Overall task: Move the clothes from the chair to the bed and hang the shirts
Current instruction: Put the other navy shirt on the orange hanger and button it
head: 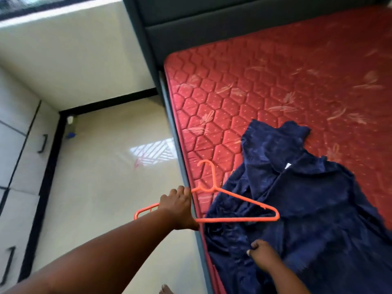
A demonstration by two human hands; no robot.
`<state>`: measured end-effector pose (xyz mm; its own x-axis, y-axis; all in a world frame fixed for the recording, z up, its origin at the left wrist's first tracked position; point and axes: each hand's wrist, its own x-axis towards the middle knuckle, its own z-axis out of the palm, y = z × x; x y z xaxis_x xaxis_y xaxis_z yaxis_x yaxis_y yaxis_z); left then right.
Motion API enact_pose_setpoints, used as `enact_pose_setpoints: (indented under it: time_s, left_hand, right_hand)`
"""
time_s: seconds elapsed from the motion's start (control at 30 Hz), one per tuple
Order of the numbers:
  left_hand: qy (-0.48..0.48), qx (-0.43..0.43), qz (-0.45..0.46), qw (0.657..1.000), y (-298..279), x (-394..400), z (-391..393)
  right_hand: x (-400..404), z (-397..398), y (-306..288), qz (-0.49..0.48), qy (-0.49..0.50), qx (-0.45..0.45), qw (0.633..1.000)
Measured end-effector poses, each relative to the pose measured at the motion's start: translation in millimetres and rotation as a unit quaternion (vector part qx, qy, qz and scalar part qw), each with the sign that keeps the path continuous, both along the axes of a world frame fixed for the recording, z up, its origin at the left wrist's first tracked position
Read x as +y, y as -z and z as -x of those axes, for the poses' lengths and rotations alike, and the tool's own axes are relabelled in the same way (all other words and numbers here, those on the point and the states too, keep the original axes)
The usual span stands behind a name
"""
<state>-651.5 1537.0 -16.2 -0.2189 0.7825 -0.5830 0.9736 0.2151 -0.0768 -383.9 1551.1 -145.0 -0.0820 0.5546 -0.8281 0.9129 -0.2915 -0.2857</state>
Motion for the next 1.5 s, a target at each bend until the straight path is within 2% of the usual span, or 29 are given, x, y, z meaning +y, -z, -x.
enact_pose_setpoints:
  time_s: [0.13,0.2,0.23,0.3,0.37,0.5,0.6,0.7,0.8,0.87,0.97,1.03,1.13,1.23,1.37,1.5]
  left_hand:
    - [-0.038,0.009,0.03,0.999,14.8,-16.0,10.8]
    - [-0.042,0.01,0.031,0.999,18.0,-23.7,11.5]
    - [-0.049,0.006,0.029,0.998,19.0,-27.7,10.9]
    - [-0.065,-0.008,0.025,0.998,19.2,-33.8,9.6]
    - [-0.076,-0.02,0.02,0.997,17.5,-35.3,9.4]
    - [-0.072,-0.022,-0.004,0.997,6.6,-26.7,17.4]
    - [-0.07,-0.02,-0.028,0.997,-0.5,-20.2,24.4]
    - [-0.074,-0.038,-0.047,0.995,-6.9,-18.1,29.9]
    - [-0.084,-0.072,-0.072,0.991,-18.9,-17.3,36.9]
    - [-0.083,-0.097,-0.093,0.987,-31.2,-12.2,42.1]
    - [-0.055,-0.131,-0.146,0.979,-60.7,0.8,58.6]
    - [-0.035,-0.184,-0.171,0.967,-82.0,10.8,69.4]
    - [-0.026,-0.309,-0.228,0.923,-114.7,27.2,95.0]
    - [-0.03,-0.411,-0.27,0.87,-145.8,45.8,126.0]
    - [-0.049,-0.436,-0.296,0.848,-185.6,67.9,167.5]
    - [-0.093,-0.462,-0.301,0.829,-234.2,86.0,204.2]
  right_hand:
    - [-23.0,2.6,53.9,0.037,0.098,0.008,0.994]
    - [-31.4,-4.6,96.4,0.047,0.117,-0.006,0.992]
    - [-32.1,-3.6,99.8,0.058,0.122,-0.007,0.991]
    - [-31.3,10.4,70.8,0.078,0.15,0.02,0.985]
    - [-28.5,23.6,43.6,0.082,0.155,0.001,0.984]
    - [-12.3,46.0,19.0,0.085,0.093,0.033,0.991]
    - [-4.8,58.1,12.6,0.062,0.133,0.042,0.988]
    - [-6.6,74.5,3.3,0.107,0.276,0.105,0.949]
    - [1.5,112.6,-15.5,0.152,0.402,0.214,0.877]
    - [15.4,145.1,-33.6,0.162,0.465,0.303,0.816]
    - [51.2,192.1,-92.6,0.168,0.498,0.444,0.726]
    - [76.7,218.3,-133.2,0.168,0.478,0.529,0.681]
    - [102.4,259.8,-199.9,0.149,0.45,0.624,0.621]
    - [114.0,297.2,-243.6,0.115,0.454,0.64,0.609]
    - [116.4,344.3,-295.5,0.104,0.385,0.7,0.592]
    - [128.2,373.9,-346.6,0.042,0.321,0.712,0.623]
